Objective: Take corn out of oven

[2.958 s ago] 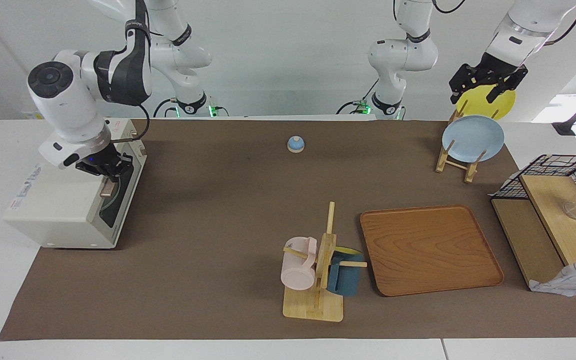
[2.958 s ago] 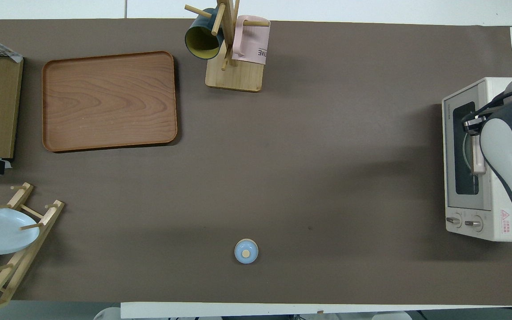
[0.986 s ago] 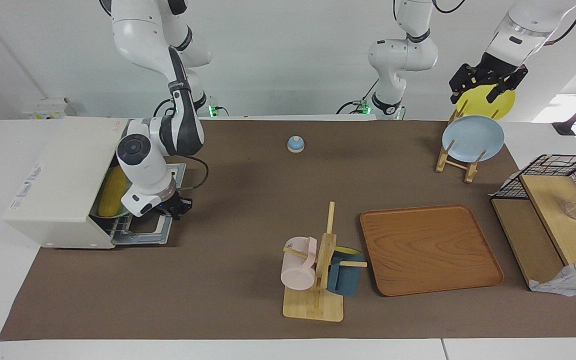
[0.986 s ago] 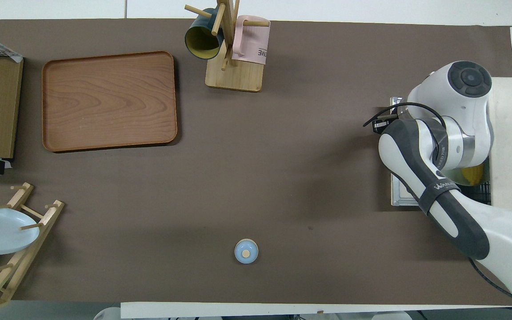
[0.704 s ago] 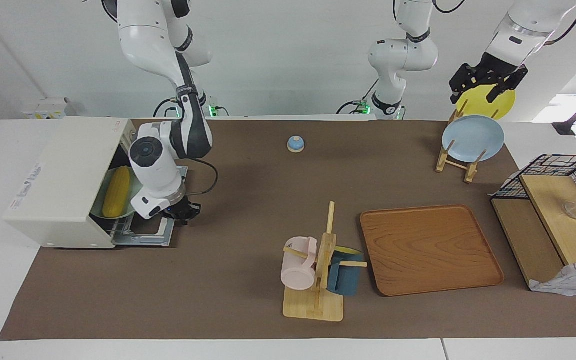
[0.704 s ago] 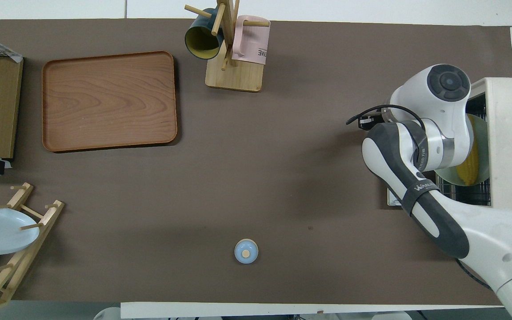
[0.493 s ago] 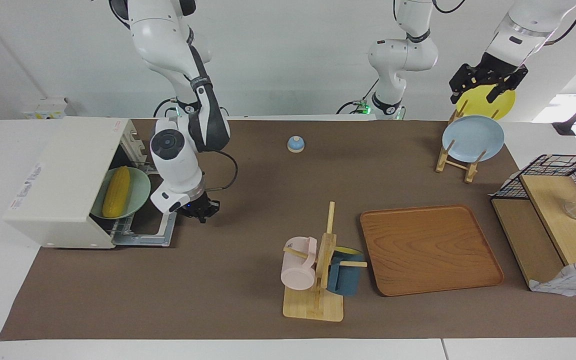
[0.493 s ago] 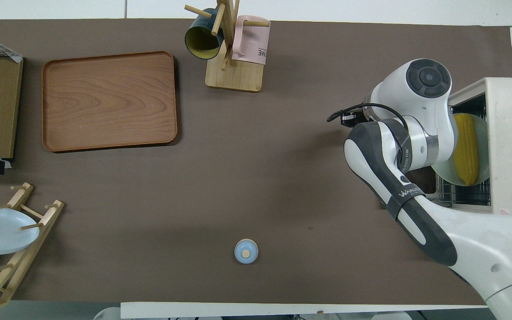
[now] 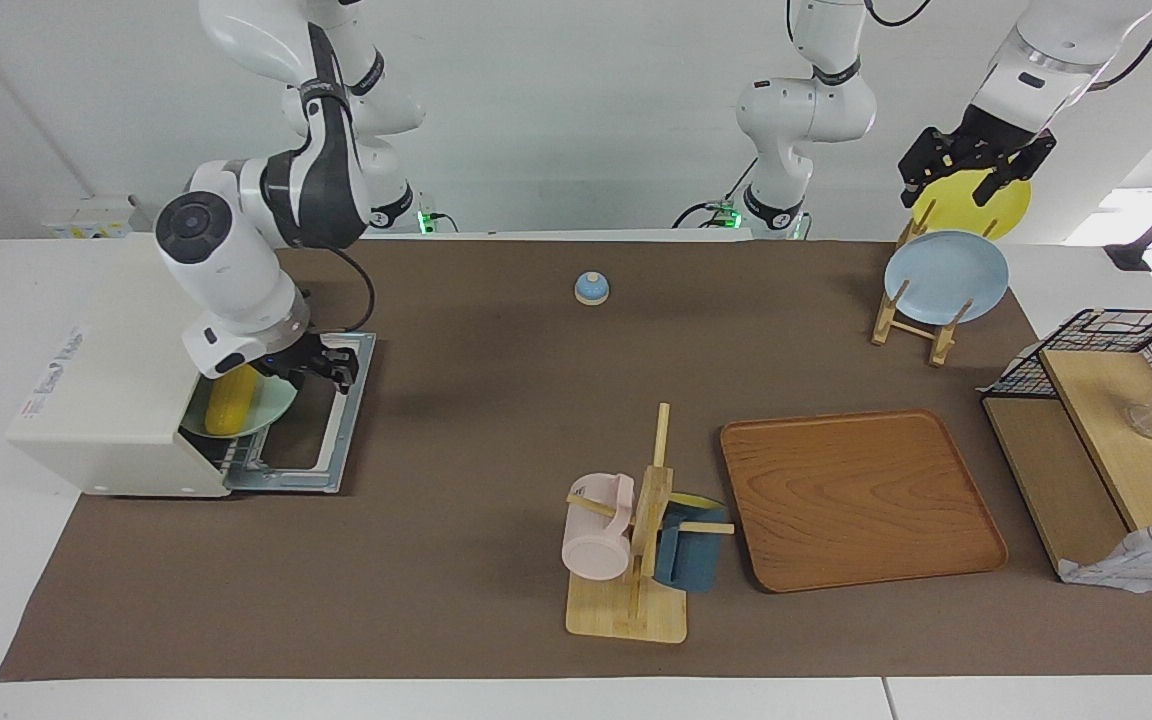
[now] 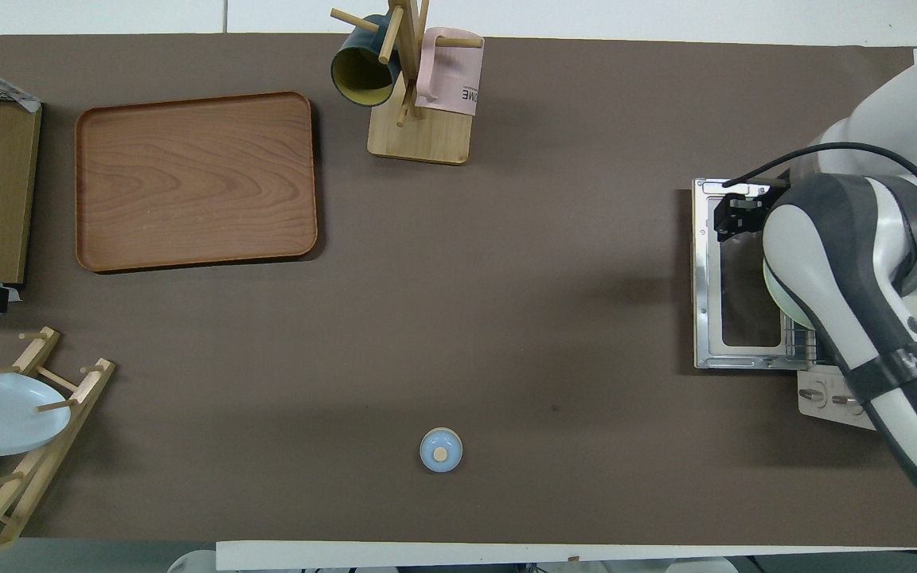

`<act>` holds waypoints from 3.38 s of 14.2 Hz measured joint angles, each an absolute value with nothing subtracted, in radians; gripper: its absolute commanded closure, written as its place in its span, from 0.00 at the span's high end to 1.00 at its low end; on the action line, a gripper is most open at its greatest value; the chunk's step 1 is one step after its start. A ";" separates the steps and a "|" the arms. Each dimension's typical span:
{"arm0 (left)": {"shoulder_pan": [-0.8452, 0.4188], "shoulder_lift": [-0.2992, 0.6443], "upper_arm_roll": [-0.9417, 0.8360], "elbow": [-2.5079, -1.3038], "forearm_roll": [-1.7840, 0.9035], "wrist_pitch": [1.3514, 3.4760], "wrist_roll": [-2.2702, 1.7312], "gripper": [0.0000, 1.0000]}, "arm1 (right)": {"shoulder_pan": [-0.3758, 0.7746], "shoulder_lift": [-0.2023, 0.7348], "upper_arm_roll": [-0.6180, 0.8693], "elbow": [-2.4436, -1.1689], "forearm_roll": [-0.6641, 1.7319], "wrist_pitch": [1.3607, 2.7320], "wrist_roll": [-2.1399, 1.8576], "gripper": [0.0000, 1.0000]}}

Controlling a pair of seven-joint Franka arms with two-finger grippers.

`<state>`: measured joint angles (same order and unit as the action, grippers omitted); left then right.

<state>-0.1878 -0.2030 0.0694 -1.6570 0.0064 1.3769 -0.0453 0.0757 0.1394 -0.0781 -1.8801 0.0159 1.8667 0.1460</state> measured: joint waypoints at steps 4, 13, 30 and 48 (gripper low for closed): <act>-0.188 -0.203 0.069 -1.657 0.006 1.377 -0.045 1.00 | 0.046 0.134 -0.078 -1.997 0.012 2.000 0.102 0.63; -0.188 -0.203 0.069 -1.657 0.006 1.377 -0.045 1.00 | 0.049 0.121 -0.066 -2.066 -0.189 2.049 0.021 0.00; -0.188 -0.203 0.069 -1.657 0.006 1.377 -0.045 1.00 | 0.739 0.742 0.048 -1.136 -0.087 1.756 0.975 0.06; -0.614 -0.013 -0.007 -2.094 0.004 2.172 -0.689 1.00 | 0.279 0.328 0.040 -1.693 -0.064 1.927 0.492 0.02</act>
<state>-0.6143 -0.0126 -0.0065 -2.0944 0.0036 2.1724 -0.6891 0.2789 0.3281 0.0401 -1.6935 -0.0645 1.9272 0.4923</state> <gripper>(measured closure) 0.000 0.819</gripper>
